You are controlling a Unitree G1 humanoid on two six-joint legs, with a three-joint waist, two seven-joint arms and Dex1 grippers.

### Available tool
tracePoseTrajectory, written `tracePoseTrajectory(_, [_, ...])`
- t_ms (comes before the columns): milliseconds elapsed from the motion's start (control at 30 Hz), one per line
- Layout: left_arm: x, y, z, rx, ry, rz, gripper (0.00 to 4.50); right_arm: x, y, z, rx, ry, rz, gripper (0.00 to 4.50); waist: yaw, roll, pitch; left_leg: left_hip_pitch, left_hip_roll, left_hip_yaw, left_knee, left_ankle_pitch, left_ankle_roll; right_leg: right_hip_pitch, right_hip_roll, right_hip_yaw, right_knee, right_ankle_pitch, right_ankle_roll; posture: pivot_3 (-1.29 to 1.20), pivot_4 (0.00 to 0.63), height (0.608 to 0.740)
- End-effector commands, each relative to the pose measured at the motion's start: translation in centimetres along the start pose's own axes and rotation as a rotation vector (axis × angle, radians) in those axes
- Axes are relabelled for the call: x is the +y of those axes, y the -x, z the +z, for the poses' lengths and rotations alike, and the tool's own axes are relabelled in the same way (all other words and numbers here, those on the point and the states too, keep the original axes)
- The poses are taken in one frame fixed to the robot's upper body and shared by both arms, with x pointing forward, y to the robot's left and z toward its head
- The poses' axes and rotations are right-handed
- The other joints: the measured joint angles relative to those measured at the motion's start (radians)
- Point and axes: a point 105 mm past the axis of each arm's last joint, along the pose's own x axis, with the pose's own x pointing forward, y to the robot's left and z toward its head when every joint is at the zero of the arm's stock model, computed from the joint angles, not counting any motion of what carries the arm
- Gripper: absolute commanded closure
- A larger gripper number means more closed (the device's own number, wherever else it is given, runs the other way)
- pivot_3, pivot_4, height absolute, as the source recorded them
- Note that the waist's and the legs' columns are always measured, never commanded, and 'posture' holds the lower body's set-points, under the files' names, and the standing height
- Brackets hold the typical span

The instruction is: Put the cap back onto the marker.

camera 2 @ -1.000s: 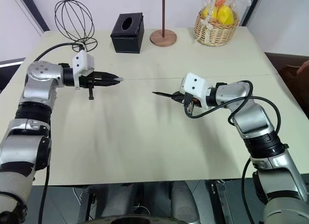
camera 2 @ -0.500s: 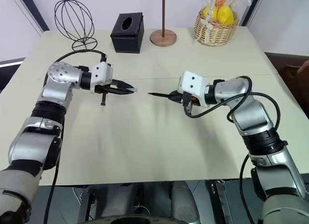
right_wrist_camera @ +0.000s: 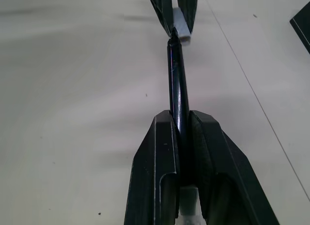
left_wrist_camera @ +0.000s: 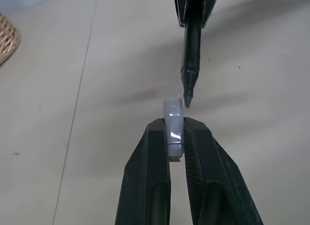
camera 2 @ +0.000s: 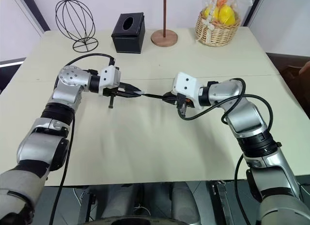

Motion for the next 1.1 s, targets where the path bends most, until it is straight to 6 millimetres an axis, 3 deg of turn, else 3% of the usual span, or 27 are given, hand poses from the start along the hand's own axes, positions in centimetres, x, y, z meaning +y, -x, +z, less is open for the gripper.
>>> tracePoseTrajectory(33, [0.8,0.3,1.5,-0.024,-0.051,0.015,4.48,-0.5,0.3,1.6,-0.042,0.047,-0.025,4.50,0.000,0.000,0.000,0.000,0.000,0.000,0.000,0.000,0.000,0.000,0.000,0.000,0.000,0.000,0.000,0.00,0.150,0.740])
tracePoseTrajectory(567, [0.6,1.6,0.6,0.020,-0.034,0.023,4.48,-1.1,0.8,1.0,-0.024,0.037,-0.055,4.50,0.001,0.000,0.000,0.000,0.000,0.000,0.000,0.000,0.000,0.000,0.000,0.000,0.000,0.000,0.000,0.00,0.150,0.740])
tracePoseTrajectory(1100, [0.4,1.0,0.9,0.001,-0.033,0.015,4.48,-0.8,0.4,0.9,-0.031,0.024,-0.053,4.50,-0.001,0.000,0.000,0.000,0.000,0.000,0.000,0.000,0.000,0.000,0.000,0.000,0.000,0.000,0.000,0.00,0.150,0.740])
